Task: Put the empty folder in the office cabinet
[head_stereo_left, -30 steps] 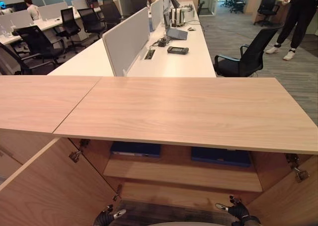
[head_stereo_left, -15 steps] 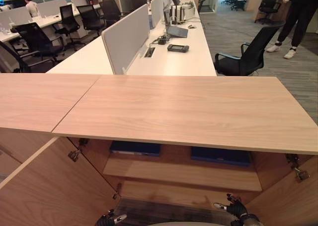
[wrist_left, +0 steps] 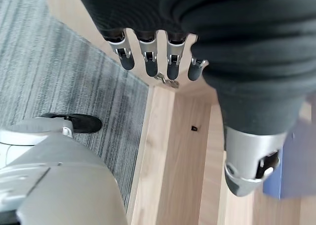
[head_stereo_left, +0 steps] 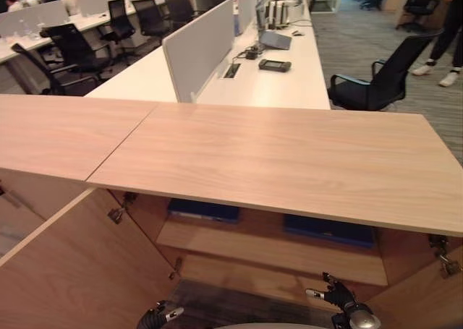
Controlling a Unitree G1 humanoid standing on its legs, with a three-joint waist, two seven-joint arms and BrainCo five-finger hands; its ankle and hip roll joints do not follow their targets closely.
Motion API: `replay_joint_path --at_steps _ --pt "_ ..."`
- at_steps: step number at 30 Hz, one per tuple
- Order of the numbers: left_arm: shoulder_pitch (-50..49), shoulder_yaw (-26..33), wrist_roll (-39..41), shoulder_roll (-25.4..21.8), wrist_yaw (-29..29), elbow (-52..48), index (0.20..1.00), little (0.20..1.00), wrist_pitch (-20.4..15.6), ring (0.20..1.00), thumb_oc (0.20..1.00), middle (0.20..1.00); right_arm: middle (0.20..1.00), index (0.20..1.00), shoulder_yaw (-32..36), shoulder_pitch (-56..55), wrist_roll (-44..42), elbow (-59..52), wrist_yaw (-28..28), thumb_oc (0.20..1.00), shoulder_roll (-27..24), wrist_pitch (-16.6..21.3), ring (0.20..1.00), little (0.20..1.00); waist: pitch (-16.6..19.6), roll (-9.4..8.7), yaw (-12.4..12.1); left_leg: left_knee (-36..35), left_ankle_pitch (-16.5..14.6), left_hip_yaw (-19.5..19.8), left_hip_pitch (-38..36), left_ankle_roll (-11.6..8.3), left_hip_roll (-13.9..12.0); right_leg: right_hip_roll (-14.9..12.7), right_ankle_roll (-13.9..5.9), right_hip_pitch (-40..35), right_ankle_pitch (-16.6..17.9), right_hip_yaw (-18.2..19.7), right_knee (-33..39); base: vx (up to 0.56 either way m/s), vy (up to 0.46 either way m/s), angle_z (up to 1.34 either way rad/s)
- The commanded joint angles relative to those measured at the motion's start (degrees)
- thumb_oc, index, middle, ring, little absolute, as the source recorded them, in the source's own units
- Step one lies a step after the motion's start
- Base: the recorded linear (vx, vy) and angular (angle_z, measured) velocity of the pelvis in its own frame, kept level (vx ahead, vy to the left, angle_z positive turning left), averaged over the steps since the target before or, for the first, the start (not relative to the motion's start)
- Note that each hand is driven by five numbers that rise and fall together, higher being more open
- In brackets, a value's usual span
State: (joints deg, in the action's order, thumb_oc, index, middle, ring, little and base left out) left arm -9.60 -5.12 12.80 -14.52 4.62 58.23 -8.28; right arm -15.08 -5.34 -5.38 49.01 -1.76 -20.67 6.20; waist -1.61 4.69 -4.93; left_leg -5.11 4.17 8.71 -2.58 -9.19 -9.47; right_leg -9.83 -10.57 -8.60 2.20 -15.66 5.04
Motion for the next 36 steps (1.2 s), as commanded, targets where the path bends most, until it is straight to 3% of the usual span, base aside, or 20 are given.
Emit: replay_joint_path --at_steps 1,4,6,8,10,16,19,20,22,24,26,30,31,33,34,35,36 --pt "4.76 -1.24 2.46 -2.17 -0.93 -1.57 1.0 1.0 -2.3 1.0 1.0 1.0 1.0 1.0 -0.16 3.34 -0.19 -3.91 -1.18 1.0 -1.31 3.21 1.0 1.0 -3.54 0.05 -2.11 0.8 4.59 -2.53 5.17 -4.29 -2.35 -0.19 0.88 1.68 -5.84 -1.69 -3.19 -0.2 -0.007 0.84" --pt "5.49 -1.47 2.41 -1.34 -1.3 -1.15 1.0 1.0 -2.25 1.0 1.0 1.0 1.0 1.0 -0.96 5.77 0.09 -3.49 -2.13 1.0 -1.92 3.21 1.0 1.0 -5.17 0.54 -3.03 1.32 7.17 -4.64 9.14 -4.89 -2.27 -1.03 0.95 1.57 -5.37 -5.25 -1.61 -0.17 0.016 1.32" --pt "5.51 -1.33 1.61 -1.23 -1.3 -0.9 1.0 1.0 -1.96 1.0 1.0 1.0 1.0 1.0 -1.38 7.24 0.45 -2.96 -2.52 1.0 -2.09 3.16 1.0 1.0 -5.8 0.19 -2.9 2.95 6.97 -9.62 9.81 -3.69 -3.65 -2.24 0.97 2.18 -4.61 -7.37 -1.69 -0.19 0.015 1.24" --pt "5.12 -1.24 0.81 -1.32 -1.13 -1.01 1.0 1.0 -1.68 1.0 1.0 1.0 1.0 1.0 -1.59 8.72 0.22 -1.8 -2.93 1.0 -1.8 2.93 1.0 1.0 -5.66 -0.32 -2.19 5.53 5.68 -15.96 9.01 -2.36 -6.03 -3.26 1.4 3.17 -4.04 -9.42 -2.33 -0.19 0.049 0.37" --pt "4.64 -0.68 0.06 -1.72 -0.98 -0.49 1.0 1.0 -1.44 1.0 1.0 1.0 1.0 1.0 -1.67 9.22 -0.03 -1.54 -2.93 1.0 -1.57 2.73 1.0 1.0 -5.38 -0.97 -1.63 8.11 3.65 -19.92 7.0 -2.32 -7.48 -4.01 1.84 3.82 -3.62 -10.72 -3.07 -0.14 0.066 0.53" --pt "5.1 0.95 -1.86 -2.3 -1.66 3.4 1.0 1.0 -0.99 1.0 1.0 1.0 1.0 1.0 -0.79 7.59 -1.71 -3.45 -2.03 1.0 -0.94 2.58 1.0 1.0 -3.95 -2.74 0.92 11.04 -2.93 -23.47 -1.37 -3.63 -9.83 -7.11 1.14 4.12 -2.3 -13.97 -5.19 -0.04 0.137 0.7" --pt "5.92 0.53 -3.64 -2.71 -1.56 4.78 1.0 1.0 -0.23 1.0 1.0 1.0 1.0 1.0 0.23 6.95 -2.12 -2.56 -1.93 1.0 0.16 1.86 1.0 1.0 -2.85 -3.35 1.22 8.02 -5.3 -23.99 -2.53 -2.59 -7.3 -8.71 -0.09 4.85 -0.18 -14.31 -6.38 0.11 0.307 1.14" --pt "6.32 0.02 -4.63 -3.18 -1.49 4.71 1.0 1.0 -0.13 1.0 1.0 1.0 1.0 1.0 1.03 7.03 -3.09 -1.27 -2.26 1.0 1.37 1.55 1.0 1.0 -2.74 -4.33 0.8 7.68 -6.49 -23.33 -2.15 -1.43 -5.67 -10.1 -0.78 5.1 1.08 -14.07 -7.19 0.05 0.193 0.32" --pt "6.78 -0.27 -4.9 -3.75 -1.43 4.67 1.0 1.0 -0.12 1.0 1.0 1.0 1.0 1.0 1.6 7.18 -3.92 -0.41 -2.32 1.0 2.3 1.47 1.0 1.0 -2.84 -5.12 0.57 7.81 -6.98 -22.97 -1.7 -0.76 -4.7 -11.09 -1.28 5.3 1.64 -13.95 -7.73 0.0 0.229 0.12" --pt "7.63 -0.81 -5.09 -5.02 -1.1 3.51 1.0 1.0 -0.17 1.0 1.0 1.0 1.0 1.0 2.62 6.84 -5.89 0.03 -2.42 1.0 4.85 1.2 1.0 1.0 -3.43 -7.11 -0.39 8.32 -7.91 -22.56 -0.38 1.58 -1.68 -14.04 -1.87 6.13 3.87 -14.99 -9.6 -0.04 0.289 0.06" --pt "7.96 -0.59 -5.0 -5.52 -1.27 3.22 1.0 1.0 -0.18 1.0 1.0 1.0 1.0 1.0 2.66 6.82 -6.3 0.26 -2.31 1.0 5.57 1.13 1.0 1.0 -3.63 -7.66 -0.73 8.35 -8.41 -22.27 -0.3 2.19 -0.78 -14.92 -2.32 6.5 4.38 -14.8 -10.63 0.01 0.201 0.22" --pt "8.77 0.54 -5.02 -6.98 -2.26 3.34 1.0 1.0 -0.34 1.0 1.0 1.0 1.0 1.0 1.57 6.88 -6.2 0.85 -2.08 1.0 7.98 0.64 1.0 1.0 -4.57 -9.2 -2.2 7.74 -9.39 -21.04 -0.43 4.18 2.31 -17.8 -4.07 8.23 9.42 -13.22 -15.58 0.01 0.192 0.22" --pt "9.03 0.52 -4.8 -7.08 -2.44 3.7 1.0 1.0 -0.36 1.0 1.0 1.0 1.0 1.0 1.18 6.94 -6.57 0.76 -1.99 1.0 8.45 0.69 1.0 1.0 -4.76 -8.97 -2.28 7.49 -9.26 -20.45 -0.39 4.63 2.56 -17.33 -4.03 8.76 9.23 -11.8 -17.1 0.0 0.217 0.24" --pt "9.4 -0.07 -4.4 -7.0 -2.54 3.67 1.0 1.0 -0.52 1.0 1.0 1.0 1.0 1.0 0.8 6.77 -7.24 0.53 -1.99 1.0 8.68 1.08 1.0 1.0 -4.77 -8.38 -1.47 6.27 -8.54 -18.46 -0.62 5.53 3.55 -13.15 -3.27 10.53 6.11 -5.29 -19.31 0.04 0.31 0.41" --pt "9.93 -1.13 -3.69 -6.69 -2.3 3.66 1.0 1.0 -0.48 1.0 1.0 1.0 1.0 1.0 0.53 6.26 -8.46 -0.37 -1.83 1.0 8.27 1.6 1.0 1.0 -4.36 -7.31 0.19 5.26 -7.94 -15.09 -1.01 6.67 4.71 -4.9 -1.82 12.02 -1.27 2.35 -19.2 0.05 0.28 0.76" --pt "9.95 -1.13 -3.68 -6.68 -2.3 3.67 1.0 1.0 -0.48 1.0 1.0 1.0 1.0 1.0 0.53 6.27 -8.47 -0.38 -1.83 1.0 8.25 1.6 1.0 1.0 -4.24 -7.29 0.23 5.25 -7.82 -15.06 -0.82 6.64 4.67 -4.85 -1.75 12.15 -1.16 2.3 -19.11 0.08 0.253 0.88" --pt "10.13 -1.58 -3.62 -6.6 -2.12 3.71 1.0 1.0 -0.5 1.0 1.0 1.0 1.0 1.0 0.5 6.04 -9.06 -0.96 -1.82 1.0 7.83 1.86 1.0 1.0 -4.12 -7.13 1.01 4.99 -7.73 -13.49 -1.06 7.09 5.45 -1.36 -1.15 12.57 -3.44 5.43 -18.03 0.07 0.113 1.0"
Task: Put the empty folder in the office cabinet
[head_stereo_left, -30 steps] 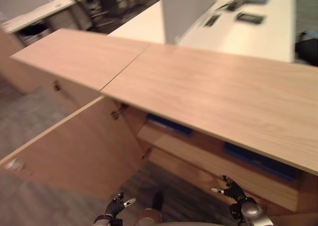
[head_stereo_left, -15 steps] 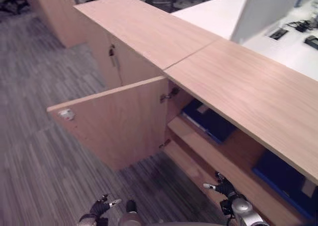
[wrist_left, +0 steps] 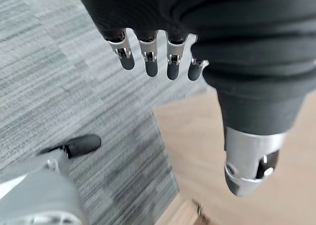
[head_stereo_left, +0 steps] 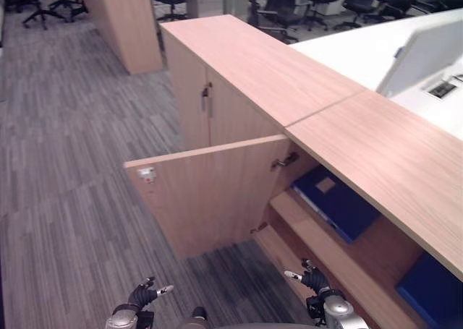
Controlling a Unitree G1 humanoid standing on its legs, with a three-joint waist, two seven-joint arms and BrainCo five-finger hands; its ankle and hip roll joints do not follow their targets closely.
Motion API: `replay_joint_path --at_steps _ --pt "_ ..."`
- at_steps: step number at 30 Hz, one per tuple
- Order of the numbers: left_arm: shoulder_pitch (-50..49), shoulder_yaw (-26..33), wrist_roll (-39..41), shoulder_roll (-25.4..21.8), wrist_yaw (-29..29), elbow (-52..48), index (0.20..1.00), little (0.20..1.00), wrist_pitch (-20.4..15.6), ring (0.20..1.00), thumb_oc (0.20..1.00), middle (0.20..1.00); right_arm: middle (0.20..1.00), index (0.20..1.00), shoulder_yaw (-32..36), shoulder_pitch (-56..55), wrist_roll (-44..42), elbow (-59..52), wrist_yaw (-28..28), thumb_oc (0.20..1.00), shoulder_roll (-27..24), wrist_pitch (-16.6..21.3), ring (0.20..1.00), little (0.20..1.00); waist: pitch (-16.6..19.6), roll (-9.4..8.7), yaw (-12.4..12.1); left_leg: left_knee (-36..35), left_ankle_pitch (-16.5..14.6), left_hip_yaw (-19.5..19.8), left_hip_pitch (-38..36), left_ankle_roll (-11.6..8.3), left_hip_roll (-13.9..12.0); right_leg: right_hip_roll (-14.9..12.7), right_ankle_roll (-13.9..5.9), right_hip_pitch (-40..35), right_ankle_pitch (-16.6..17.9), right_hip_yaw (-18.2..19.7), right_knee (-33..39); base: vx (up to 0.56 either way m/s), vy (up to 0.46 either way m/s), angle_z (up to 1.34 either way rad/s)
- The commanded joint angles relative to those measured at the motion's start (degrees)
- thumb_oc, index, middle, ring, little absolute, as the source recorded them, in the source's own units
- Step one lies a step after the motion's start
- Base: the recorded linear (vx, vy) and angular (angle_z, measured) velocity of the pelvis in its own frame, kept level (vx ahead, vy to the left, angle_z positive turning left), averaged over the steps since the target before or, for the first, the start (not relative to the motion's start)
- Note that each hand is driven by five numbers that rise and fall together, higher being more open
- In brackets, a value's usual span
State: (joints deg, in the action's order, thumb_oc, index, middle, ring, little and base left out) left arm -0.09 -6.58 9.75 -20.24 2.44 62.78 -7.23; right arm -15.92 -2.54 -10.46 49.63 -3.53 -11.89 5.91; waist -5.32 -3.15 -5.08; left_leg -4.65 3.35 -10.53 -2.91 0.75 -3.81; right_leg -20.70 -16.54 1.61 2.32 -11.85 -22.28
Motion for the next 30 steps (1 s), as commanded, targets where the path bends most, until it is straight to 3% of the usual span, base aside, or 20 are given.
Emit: replay_joint_path --at_steps 1,5,7,12,30 --pt "0.85 -0.45 -0.3 -0.77 0.21 -0.85 1.0 1.0 -1.55 1.0 1.0 1.0 1.0 1.0 1.4 3.27 -4.37 -1.51 -0.09 1.0 -1.3 2.4 1.0 1.0 -0.69 0.81 1.53 4.53 -7.07 7.02 -1.12 -2.47 0.55 11.5 5.5 3.06 -4.33 3.79 9.45 0.09 0.137 1.12" --pt "1.74 -1.5 -0.92 -0.05 0.17 -0.45 1.0 1.0 -1.86 1.0 1.0 1.0 1.0 1.0 2.14 1.89 -4.48 -2.55 -0.39 1.0 -2.5 3.08 1.0 1.0 -0.12 -0.13 1.72 4.28 -6.76 11.04 -0.55 -1.77 3.24 13.29 6.68 -0.92 -4.73 6.27 15.71 0.01 0.024 0.97" --pt "1.24 -1.27 -0.91 0.43 0.08 -0.44 1.0 1.0 -1.91 1.0 1.0 1.0 1.0 1.0 2.76 1.22 -4.39 -2.08 -0.14 1.0 -2.99 3.07 1.0 1.0 0.7 -0.12 1.68 3.17 -6.38 11.49 -0.94 -1.88 3.29 13.58 6.61 -2.05 -4.14 7.5 17.75 0.03 -0.015 0.6" --pt "-0.59 -1.09 -1.24 1.7 -0.41 -1.11 1.0 1.0 -2.33 1.0 1.0 1.0 1.0 1.0 4.46 -0.54 -4.61 -0.46 -0.23 1.0 -3.05 2.69 1.0 1.0 2.41 0.58 1.17 0.87 -5.57 12.71 -1.92 -2.29 3.36 12.42 6.36 -4.41 -3.33 6.15 20.9 0.02 0.0 0.12" --pt "-1.18 0.36 1.5 2.72 -1.93 -3.59 1.0 1.0 -3.25 1.0 1.0 1.0 1.0 1.0 4.81 -2.72 -3.55 1.08 0.22 1.0 -3.52 2.02 1.0 1.0 3.23 1.72 1.85 0.07 -5.98 11.32 -4.55 -2.69 2.83 11.53 6.28 -5.92 -2.52 5.21 22.57 0.01 -0.01 -0.02"
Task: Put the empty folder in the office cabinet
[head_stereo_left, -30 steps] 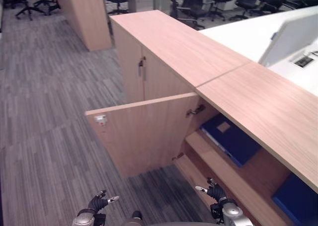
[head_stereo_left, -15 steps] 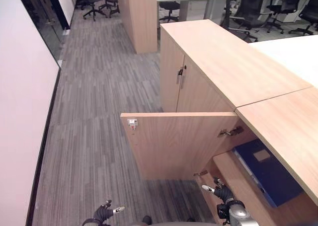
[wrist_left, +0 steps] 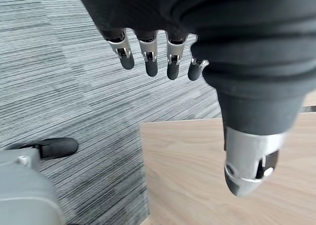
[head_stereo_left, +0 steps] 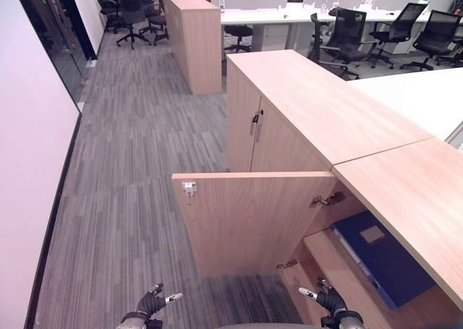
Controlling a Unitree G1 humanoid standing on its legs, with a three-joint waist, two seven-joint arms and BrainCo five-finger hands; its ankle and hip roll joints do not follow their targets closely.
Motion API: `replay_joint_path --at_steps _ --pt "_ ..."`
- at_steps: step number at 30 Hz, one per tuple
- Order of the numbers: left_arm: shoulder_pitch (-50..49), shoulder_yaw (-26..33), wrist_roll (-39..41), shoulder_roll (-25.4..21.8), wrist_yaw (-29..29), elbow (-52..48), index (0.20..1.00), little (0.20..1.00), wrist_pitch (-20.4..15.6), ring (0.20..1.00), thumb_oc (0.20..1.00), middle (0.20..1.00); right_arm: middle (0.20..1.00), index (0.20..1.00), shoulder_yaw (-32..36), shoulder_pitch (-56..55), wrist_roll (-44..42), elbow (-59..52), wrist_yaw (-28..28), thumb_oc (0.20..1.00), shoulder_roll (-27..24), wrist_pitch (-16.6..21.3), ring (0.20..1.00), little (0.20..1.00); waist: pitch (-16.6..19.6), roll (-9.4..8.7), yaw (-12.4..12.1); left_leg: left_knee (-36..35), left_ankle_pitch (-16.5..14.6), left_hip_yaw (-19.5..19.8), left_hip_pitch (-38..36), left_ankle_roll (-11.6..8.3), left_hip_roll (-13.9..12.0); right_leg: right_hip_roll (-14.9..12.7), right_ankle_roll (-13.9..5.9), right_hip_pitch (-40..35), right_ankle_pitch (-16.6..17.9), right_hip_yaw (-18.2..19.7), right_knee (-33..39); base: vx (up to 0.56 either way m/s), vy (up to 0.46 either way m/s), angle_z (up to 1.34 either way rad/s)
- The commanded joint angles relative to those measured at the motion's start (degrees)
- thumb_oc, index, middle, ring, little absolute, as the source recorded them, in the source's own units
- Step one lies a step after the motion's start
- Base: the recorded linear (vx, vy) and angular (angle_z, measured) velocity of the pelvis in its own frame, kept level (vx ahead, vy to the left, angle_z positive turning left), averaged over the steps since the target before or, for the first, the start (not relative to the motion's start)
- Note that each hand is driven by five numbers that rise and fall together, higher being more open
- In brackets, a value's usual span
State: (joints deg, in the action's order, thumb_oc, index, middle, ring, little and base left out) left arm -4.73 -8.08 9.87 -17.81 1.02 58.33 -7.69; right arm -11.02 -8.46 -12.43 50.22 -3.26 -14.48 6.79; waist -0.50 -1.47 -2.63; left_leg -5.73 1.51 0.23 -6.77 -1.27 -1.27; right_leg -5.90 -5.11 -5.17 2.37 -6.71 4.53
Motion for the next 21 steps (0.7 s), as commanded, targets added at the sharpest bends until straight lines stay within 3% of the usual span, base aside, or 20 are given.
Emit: replay_joint_path --at_steps 1,6,7,9,13,14,17,21 --pt "3.4 1.81 1.48 0.41 -0.5 0.85 1.0 1.0 -2.78 1.0 1.0 1.0 1.0 1.0 -0.05 3.33 -1.51 0.82 -0.06 1.0 -0.99 1.1 1.0 1.0 -1.6 0.12 -0.53 1.15 -4.19 0.43 -0.82 -0.63 0.3 -3.3 -5.14 0.91 -2.62 0.02 -4.4 0.02 0.01 -0.06" --pt "3.43 0.31 1.01 0.93 -0.22 0.32 1.0 1.0 -2.4 1.0 1.0 1.0 1.0 1.0 0.77 3.94 -1.85 1.05 -0.37 1.0 -1.32 0.81 1.0 1.0 -2.47 0.54 0.02 1.35 -4.26 -0.01 -0.4 -0.19 0.47 -3.7 -5.35 2.48 -2.85 0.36 -6.81 -0.05 0.04 -0.11" --pt "4.49 -0.65 0.91 1.13 -0.27 0.39 1.0 1.0 -2.17 1.0 1.0 1.0 1.0 1.0 0.96 6.18 -1.96 0.89 -0.98 1.0 -1.51 0.66 1.0 1.0 -4.94 1.26 0.39 1.48 -3.78 -1.1 0.97 0.35 0.41 -3.83 -6.4 7.28 -2.21 0.17 -11.51 -0.3 0.072 -0.16" --pt "5.03 -1.13 1.09 1.06 -0.15 0.32 1.0 1.0 -2.15 1.0 1.0 1.0 1.0 1.0 0.93 7.2 -2.3 0.97 -1.13 1.0 -1.52 0.74 1.0 1.0 -5.84 1.45 0.47 1.77 -3.39 -1.55 1.93 0.52 0.44 -3.74 -6.96 9.09 -2.11 0.51 -14.21 -0.23 0.044 -0.31" --pt "5.66 -2.16 -0.48 0.27 0.32 0.49 1.0 1.0 -1.64 1.0 1.0 1.0 1.0 1.0 0.79 8.42 -3.26 0.79 -1.35 1.0 -1.02 0.99 1.0 1.0 -6.24 2.38 -0.17 4.8 -2.09 -3.1 6.15 1.32 0.25 -1.99 -6.06 8.35 -6.29 0.26 -20.63 -0.2 0.022 -0.17" --pt "5.27 -1.9 -0.95 0.28 0.3 1.44 1.0 1.0 -1.25 1.0 1.0 1.0 1.0 1.0 0.15 8.07 -2.8 1.27 -1.35 1.0 -0.59 0.94 1.0 1.0 -5.01 1.77 -1.2 4.89 -1.59 -4.39 6.93 1.17 0.7 -1.76 -5.32 5.7 -8.15 -1.28 -19.59 -0.11 -0.012 0.04" --pt "4.66 -1.08 -0.13 0.57 0.21 1.83 1.0 1.0 -1.3 1.0 1.0 1.0 1.0 1.0 0.02 7.71 -2.89 1.65 -1.32 1.0 -0.23 0.82 1.0 1.0 -3.97 0.84 -2.71 5.0 -1.12 -5.63 7.46 0.78 1.13 -2.63 -4.74 1.98 -8.35 -3.0 -14.38 -0.04 -0.087 -0.28" --pt "3.15 -0.14 0.54 2.01 -0.06 3.42 1.0 1.0 -1.26 1.0 1.0 1.0 1.0 1.0 -0.94 7.12 -2.21 1.22 -0.8 1.0 -1.03 0.79 1.0 1.0 -2.78 1.47 -3.15 4.36 0.34 -6.13 6.89 -0.63 -0.14 -1.38 -4.01 -0.96 -7.96 -2.47 -7.62 -0.03 -0.129 -0.33"
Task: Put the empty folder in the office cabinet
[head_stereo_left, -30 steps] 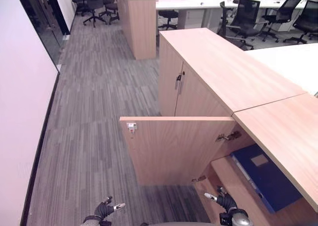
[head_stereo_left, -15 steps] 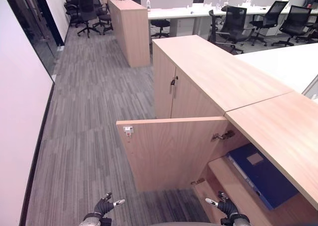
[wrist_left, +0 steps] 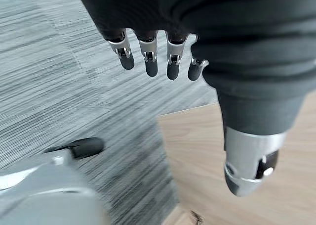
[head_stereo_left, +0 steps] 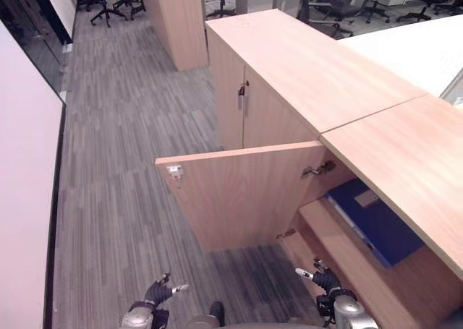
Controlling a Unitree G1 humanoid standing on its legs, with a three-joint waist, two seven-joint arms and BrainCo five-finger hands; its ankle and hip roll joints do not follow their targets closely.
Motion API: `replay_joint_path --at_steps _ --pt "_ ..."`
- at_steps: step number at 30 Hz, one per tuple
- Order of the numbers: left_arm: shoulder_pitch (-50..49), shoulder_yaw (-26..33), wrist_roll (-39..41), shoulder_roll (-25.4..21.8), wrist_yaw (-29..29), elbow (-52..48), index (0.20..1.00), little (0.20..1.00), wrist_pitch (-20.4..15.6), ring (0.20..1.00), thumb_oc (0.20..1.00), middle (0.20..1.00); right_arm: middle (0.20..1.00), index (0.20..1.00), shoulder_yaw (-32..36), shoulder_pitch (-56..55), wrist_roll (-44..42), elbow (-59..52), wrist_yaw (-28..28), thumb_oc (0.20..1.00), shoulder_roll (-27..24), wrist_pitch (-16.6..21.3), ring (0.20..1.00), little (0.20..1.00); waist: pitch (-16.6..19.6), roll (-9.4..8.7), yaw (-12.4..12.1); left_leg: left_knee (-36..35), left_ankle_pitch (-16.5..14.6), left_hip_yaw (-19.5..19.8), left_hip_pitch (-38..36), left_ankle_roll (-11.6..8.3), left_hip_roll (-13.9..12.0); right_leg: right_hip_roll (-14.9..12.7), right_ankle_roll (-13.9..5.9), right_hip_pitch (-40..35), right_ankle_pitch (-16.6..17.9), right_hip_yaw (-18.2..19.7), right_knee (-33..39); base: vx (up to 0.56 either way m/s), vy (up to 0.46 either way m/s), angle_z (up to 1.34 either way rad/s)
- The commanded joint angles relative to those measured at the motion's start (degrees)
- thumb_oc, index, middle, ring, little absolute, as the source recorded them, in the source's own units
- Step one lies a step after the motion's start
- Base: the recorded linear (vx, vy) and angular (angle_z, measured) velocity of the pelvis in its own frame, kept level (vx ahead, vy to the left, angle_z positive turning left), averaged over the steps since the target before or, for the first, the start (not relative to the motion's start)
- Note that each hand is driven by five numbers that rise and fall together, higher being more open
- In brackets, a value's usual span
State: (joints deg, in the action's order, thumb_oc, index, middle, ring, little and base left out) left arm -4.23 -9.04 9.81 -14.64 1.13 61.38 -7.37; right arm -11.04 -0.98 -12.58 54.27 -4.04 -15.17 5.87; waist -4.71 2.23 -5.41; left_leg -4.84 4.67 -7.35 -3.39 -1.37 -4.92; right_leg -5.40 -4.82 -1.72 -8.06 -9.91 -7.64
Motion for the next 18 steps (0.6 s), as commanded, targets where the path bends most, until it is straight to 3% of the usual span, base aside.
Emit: replay_joint_path --at_steps 1,8,15,18 --pt "2.35 0.8 0.66 -1.07 -0.15 0.25 1.0 1.0 -1.62 1.0 1.0 1.0 1.0 1.0 -0.86 -0.88 -2.08 -3.43 0.09 1.0 -0.71 1.87 1.0 1.0 1.42 -2.1 -0.31 3.32 -2.45 1.64 3.49 -0.81 3.28 -1.62 -4.01 -4.97 2.47 0.84 5.36 -0.07 -0.133 -0.13" --pt "2.37 0.87 2.15 0.19 -0.22 0.84 1.0 1.0 -1.87 1.0 1.0 1.0 1.0 1.0 0.59 -1.63 -3.17 -2.86 -0.09 1.0 -3.17 2.48 1.0 1.0 0.01 -0.16 0.34 4.62 0.26 3.66 5.5 -3.75 1.51 -0.23 -2.5 -8.31 3.29 0.22 11.73 -0.11 -0.112 0.0" --pt "2.58 0.24 2.98 0.6 -0.27 0.37 1.0 1.0 -2.17 1.0 1.0 1.0 1.0 1.0 0.18 -0.07 -3.22 -0.98 0.2 1.0 -4.99 2.11 1.0 1.0 -2.08 -1.18 0.61 13.91 -4.1 9.03 6.88 -5.9 1.14 -2.14 -2.13 -6.29 4.49 1.08 10.38 -0.1 0.001 -0.03" --pt "1.79 0.11 3.18 0.6 -0.13 0.12 1.0 1.0 -1.96 1.0 1.0 1.0 1.0 1.0 0.18 -0.49 -2.57 -0.41 0.76 1.0 -4.87 1.8 1.0 1.0 0.42 -0.08 1.47 8.13 -5.68 10.44 1.82 -5.3 -0.64 -1.1 -2.39 -5.07 4.07 1.74 9.08 0.08 0.065 -0.24"
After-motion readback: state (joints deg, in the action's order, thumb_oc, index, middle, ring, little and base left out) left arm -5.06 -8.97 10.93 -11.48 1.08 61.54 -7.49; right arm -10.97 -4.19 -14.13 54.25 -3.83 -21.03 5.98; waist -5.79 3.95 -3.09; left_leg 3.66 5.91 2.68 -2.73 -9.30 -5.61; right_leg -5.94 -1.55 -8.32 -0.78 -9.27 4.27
